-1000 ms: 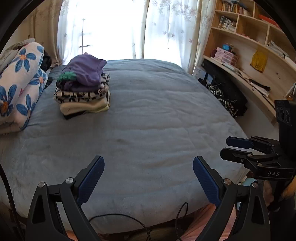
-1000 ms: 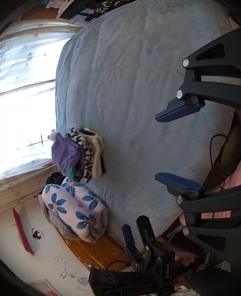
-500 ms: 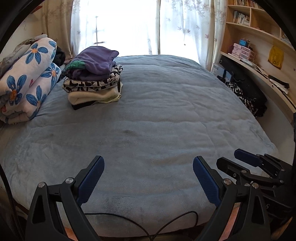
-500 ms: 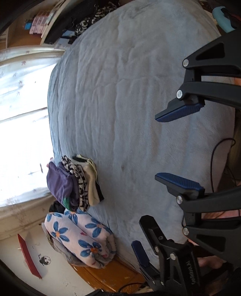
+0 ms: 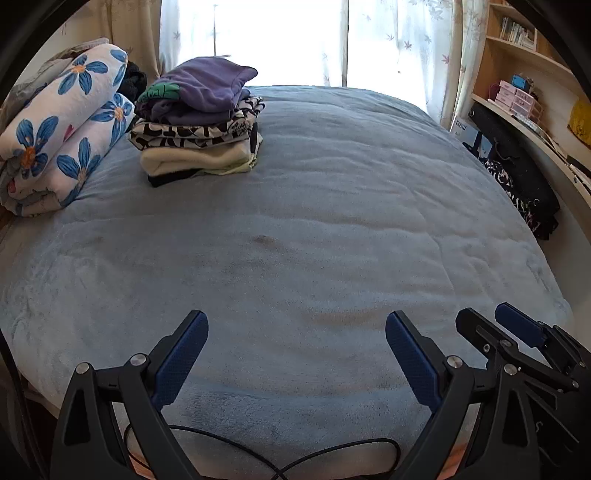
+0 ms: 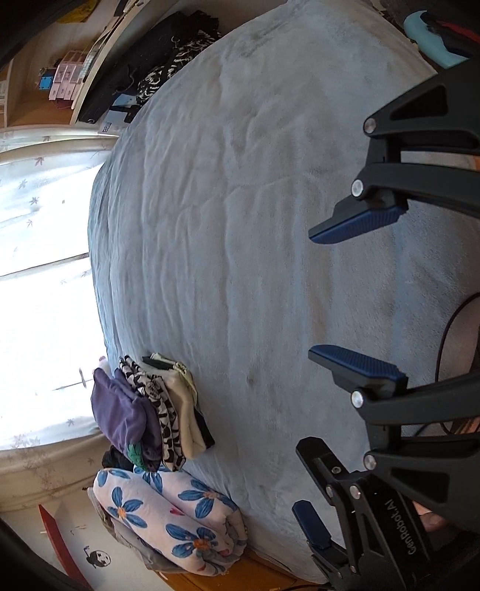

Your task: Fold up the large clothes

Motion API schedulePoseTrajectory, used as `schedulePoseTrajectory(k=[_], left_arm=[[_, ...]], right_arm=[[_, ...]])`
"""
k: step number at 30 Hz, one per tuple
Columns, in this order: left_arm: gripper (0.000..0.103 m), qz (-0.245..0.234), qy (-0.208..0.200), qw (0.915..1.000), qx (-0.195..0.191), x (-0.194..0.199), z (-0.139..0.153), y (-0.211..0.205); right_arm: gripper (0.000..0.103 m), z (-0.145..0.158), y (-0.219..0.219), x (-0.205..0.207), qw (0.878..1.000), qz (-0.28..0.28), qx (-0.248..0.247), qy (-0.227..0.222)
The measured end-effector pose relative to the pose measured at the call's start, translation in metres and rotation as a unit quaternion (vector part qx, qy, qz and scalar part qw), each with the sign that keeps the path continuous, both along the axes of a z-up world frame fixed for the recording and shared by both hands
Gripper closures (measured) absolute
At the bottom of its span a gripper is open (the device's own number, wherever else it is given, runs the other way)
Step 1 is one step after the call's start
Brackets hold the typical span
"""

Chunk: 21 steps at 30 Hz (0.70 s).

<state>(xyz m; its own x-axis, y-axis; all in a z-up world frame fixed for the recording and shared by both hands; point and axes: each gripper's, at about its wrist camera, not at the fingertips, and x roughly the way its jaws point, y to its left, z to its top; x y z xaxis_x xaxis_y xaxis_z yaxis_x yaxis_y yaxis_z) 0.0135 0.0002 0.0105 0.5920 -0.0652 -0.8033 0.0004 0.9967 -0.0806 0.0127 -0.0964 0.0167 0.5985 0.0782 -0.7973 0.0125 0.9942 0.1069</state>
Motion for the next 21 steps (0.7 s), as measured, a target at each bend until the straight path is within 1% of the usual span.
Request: schedulePoseTrajectory(k=[4,10,14,21], left_arm=[[0.007,0.001,0.004,1.0,0.005,0.006,-0.006,-0.002],[0.007,0.005,0.014,0.9999,0.0,0.014,-0.012,-0.003],[0.007,0.009,0.011,0.9999,0.01,0.015,-0.013,-0.004],[0.007,0.014,0.015,0.9997,0.012,0.015,-0.015,-0.005]], right_arm=[[0.046,-0.006,0.0,0.005,1.0,-0.007,-0.003,0.006],[0.046,-0.009,-0.002,0.01,1.0,-0.012,-0.007,0.009],[0.046,-0.01,0.0,0.011,1.0,-0.013,-0.014,0.007],[0.046,-0.012,0.0,0.012,1.0,-0.013,-0.02,0.006]])
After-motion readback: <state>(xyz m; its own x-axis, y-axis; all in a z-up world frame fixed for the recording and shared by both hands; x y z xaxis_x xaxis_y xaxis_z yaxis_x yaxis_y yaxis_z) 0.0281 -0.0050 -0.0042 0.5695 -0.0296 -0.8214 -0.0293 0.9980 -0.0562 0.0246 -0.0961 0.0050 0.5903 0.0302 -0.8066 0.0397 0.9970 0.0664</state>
